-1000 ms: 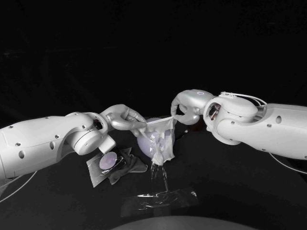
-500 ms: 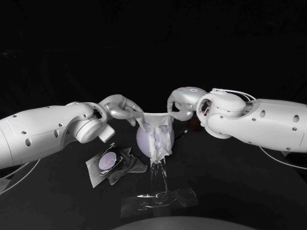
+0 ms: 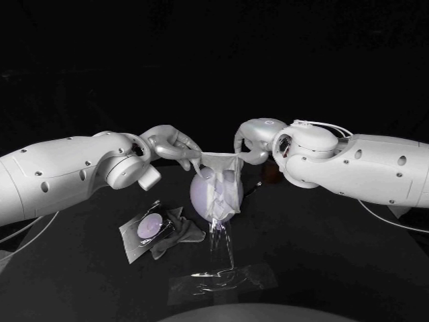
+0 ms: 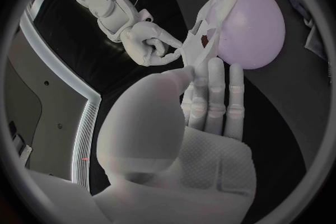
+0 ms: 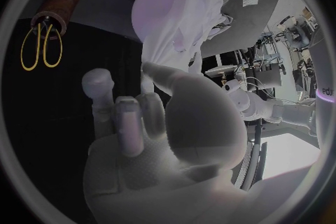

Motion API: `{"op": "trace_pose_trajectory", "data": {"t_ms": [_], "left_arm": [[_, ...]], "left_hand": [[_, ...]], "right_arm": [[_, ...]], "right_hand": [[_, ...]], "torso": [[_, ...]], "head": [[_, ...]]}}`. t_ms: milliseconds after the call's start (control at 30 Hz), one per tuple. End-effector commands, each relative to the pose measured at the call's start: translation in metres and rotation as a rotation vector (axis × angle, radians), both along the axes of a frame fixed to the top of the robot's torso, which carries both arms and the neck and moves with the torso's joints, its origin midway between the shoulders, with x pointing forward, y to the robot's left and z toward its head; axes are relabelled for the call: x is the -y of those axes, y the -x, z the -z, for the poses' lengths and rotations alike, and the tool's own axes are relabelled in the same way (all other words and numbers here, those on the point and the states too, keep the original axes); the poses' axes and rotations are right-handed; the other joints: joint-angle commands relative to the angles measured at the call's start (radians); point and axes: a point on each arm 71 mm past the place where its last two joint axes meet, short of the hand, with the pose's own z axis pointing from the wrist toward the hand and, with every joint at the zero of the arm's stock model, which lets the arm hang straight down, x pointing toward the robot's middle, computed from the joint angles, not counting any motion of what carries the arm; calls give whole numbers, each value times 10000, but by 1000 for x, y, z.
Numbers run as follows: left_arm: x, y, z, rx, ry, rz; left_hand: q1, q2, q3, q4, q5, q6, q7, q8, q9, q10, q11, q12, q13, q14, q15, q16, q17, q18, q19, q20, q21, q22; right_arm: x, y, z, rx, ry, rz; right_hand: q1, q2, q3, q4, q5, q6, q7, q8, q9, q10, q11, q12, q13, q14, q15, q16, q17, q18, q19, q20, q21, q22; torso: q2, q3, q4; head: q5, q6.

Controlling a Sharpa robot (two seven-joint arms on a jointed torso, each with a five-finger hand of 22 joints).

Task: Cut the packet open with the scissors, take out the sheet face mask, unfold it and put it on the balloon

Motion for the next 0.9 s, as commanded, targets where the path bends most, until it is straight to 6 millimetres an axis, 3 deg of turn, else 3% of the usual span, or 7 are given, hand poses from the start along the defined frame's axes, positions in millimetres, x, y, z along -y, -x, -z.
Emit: {"op": "trace_pose_trajectory", "data": {"t_ms": [33,733,900], "left_arm": [[3,-1,0,-272,-183,448],[9,-18,1,123,-963,42],[9,-23,2,173,-1095,-79]], "left_hand": [[107,-19,60,-5,62,64,37,-7,1276,-74,32,71,12,-74,-8,43,11,120,-65,23,71,12],[104,-31,110,-38,62,49,57,-46,1277,-165,51,95,37,-79,-4,133,57,125,-137,22,220,129],[94,-39,131,-56,62,37,68,-71,1276,-212,60,108,50,-46,-6,215,95,134,-159,18,319,202]], "right_arm": [[0,-4,0,29,356,-63],[-5,-27,8,-552,863,-84],[-5,-30,11,-616,842,-6]], "right_hand": [[9,79,37,47,28,59,-3,416,309,522,-75,36,1522,1058,-81,33,2594,107,15,-23,-35,5],[-6,74,46,121,26,-65,55,343,294,435,-27,-174,1378,973,-48,-55,2336,177,-219,-11,-470,-186],[-18,57,21,163,26,-123,81,309,289,379,-3,-310,1284,933,-25,-97,2221,195,-294,1,-616,-244]], "torso": [[-9,1,14],[-4,-15,23],[-1,-14,0]], "head": [[-27,-10],[-80,-48],[-75,-67]]}}
